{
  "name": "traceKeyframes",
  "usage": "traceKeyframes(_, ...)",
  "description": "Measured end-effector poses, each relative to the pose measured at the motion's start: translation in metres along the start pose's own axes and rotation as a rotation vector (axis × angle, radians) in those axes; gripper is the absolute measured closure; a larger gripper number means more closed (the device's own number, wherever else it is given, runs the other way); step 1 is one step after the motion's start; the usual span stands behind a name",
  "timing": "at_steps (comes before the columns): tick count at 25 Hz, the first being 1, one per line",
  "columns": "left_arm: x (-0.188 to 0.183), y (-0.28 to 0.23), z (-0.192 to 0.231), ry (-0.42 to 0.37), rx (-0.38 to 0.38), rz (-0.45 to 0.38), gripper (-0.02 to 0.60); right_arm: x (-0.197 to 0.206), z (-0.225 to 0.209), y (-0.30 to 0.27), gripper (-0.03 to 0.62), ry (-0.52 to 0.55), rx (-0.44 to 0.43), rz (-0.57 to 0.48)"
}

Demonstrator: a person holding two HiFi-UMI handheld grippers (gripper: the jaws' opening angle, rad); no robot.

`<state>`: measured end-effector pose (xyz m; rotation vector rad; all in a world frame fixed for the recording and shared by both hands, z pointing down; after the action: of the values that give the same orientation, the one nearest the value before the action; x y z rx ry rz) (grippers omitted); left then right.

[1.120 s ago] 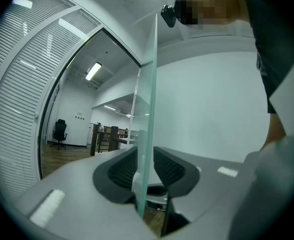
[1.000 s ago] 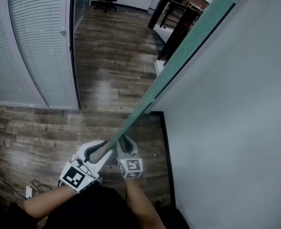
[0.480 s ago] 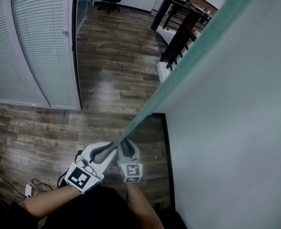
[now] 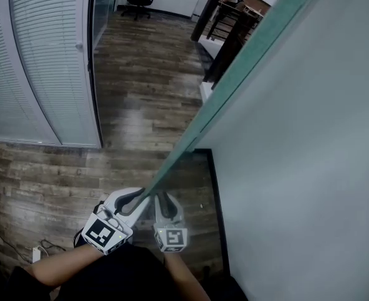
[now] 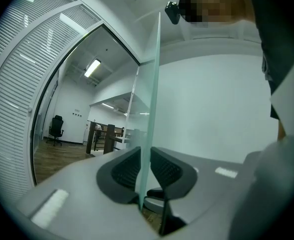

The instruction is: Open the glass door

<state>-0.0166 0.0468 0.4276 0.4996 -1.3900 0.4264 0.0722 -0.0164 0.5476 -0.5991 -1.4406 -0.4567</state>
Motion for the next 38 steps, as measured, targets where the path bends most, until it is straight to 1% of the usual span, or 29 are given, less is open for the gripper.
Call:
traceKeyframes(3,0.002,-0.003,-0.008,0.011,0.016,-0.005,0.523,-0.001,0.003,0.018,0.496,-0.010,-0.010,-0.003)
traceKeyframes(7,-0.004,-0.008,-0.010,-0.005,0.103,-0.003,0.517,-0.002,0.011,0.031,0.476,-0.001,-0.016,-0.005)
traceKeyframes(10,-0.003,-0.012,-0.015,-0.007,0.161,0.013,0.515,-0.006,0.009,0.041,0.470,-0.006,0.000,-0.006)
traceKeyframes(15,0.001,-0.016,-0.023,0.008,0.190,0.009,0.512,-0.012,0.012,0.054,0.464,-0.025,0.017,-0.029)
traceKeyframes(18,0.010,-0.016,-0.026,0.021,0.211,0.042,0.511,-0.016,0.018,0.062,0.457,-0.025,0.017,-0.038)
traceKeyframes(20,0.011,-0.019,-0.029,0.019,0.233,0.057,0.511,-0.022,0.024,0.066,0.456,-0.013,0.022,-0.060)
traceKeyframes(22,0.007,-0.021,-0.030,0.010,0.251,0.050,0.511,-0.032,0.031,0.067,0.457,0.017,0.029,-0.096)
traceKeyframes(25,-0.001,-0.025,-0.034,0.003,0.298,0.035,0.508,-0.039,0.037,0.068,0.459,0.040,0.067,-0.096)
traceKeyframes(29,0.008,-0.028,-0.040,0.018,0.362,0.081,0.505,-0.038,0.030,0.071,0.457,0.012,0.147,-0.065)
traceKeyframes(35,0.011,-0.035,-0.050,0.021,0.460,0.107,0.502,-0.036,0.030,0.077,0.457,0.004,0.229,-0.048)
traceKeyframes(38,0.013,-0.038,-0.048,0.037,0.483,0.126,0.499,-0.035,0.031,0.073,0.457,0.015,0.267,-0.030)
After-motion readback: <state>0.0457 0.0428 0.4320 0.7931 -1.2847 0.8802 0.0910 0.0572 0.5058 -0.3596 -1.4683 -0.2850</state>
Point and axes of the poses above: the fingertips, and each gripper's own axes: y backward along the fingers, z to its left, x out of its underside, the point moved 4 cm from there along y, backward along the fingers, and after that the axes turned 14 degrees about x, right-handed, at the moved point
